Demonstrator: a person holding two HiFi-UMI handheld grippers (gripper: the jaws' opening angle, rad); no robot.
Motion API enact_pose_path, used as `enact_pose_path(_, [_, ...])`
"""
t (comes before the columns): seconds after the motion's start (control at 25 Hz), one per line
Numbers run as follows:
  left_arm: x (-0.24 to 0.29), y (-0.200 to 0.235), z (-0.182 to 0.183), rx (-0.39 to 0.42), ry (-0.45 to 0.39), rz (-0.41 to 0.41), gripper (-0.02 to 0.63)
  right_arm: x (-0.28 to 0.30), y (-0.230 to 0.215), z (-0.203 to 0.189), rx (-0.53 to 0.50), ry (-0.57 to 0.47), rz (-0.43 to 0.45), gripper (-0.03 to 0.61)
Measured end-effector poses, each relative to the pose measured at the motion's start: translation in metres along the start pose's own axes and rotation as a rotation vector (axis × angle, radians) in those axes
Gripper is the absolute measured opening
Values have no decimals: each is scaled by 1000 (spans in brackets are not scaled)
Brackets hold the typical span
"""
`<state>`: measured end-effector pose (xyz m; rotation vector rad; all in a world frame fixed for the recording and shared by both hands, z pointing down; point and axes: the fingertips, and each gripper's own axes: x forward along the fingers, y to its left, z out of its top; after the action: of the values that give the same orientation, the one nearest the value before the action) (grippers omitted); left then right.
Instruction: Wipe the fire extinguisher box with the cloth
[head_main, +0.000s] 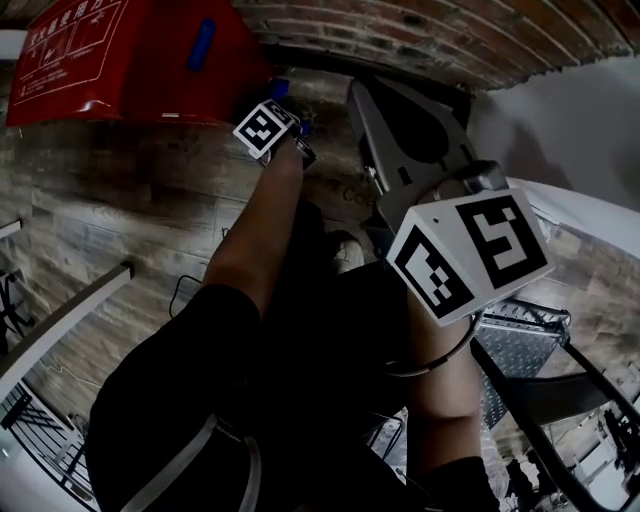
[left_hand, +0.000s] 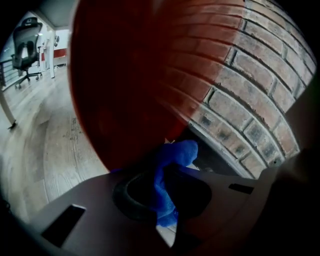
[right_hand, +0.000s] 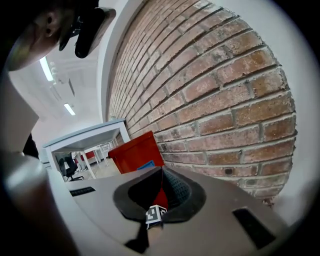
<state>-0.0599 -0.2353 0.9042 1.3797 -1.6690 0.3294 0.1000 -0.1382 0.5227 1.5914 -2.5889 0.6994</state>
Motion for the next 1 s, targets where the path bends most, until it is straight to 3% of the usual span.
enact_pose_path(0.24, [15, 0, -8, -20, 28, 11, 41, -10, -14, -3, 26, 2, -10, 17])
enact_pose_path(0.4, [3, -25, -16, -60, 35, -62, 41, 0, -21, -9, 15, 21, -11, 17])
enact_pose_path(0.64, [-57, -76, -2, 155, 20, -224, 41, 15, -36, -22, 91, 40, -118, 17])
enact_pose_path(0.8, [-115, -99, 29, 317, -39, -306, 41, 3, -51, -38, 208, 2, -285, 17])
enact_pose_path(0.92, [-169, -109, 42, 411, -66, -378, 41, -8, -37, -43, 187, -52, -391, 17])
enact_pose_path(1.0, [-212, -111, 50, 465, -69, -435, 41, -14, -17, -53, 163, -26, -424, 17])
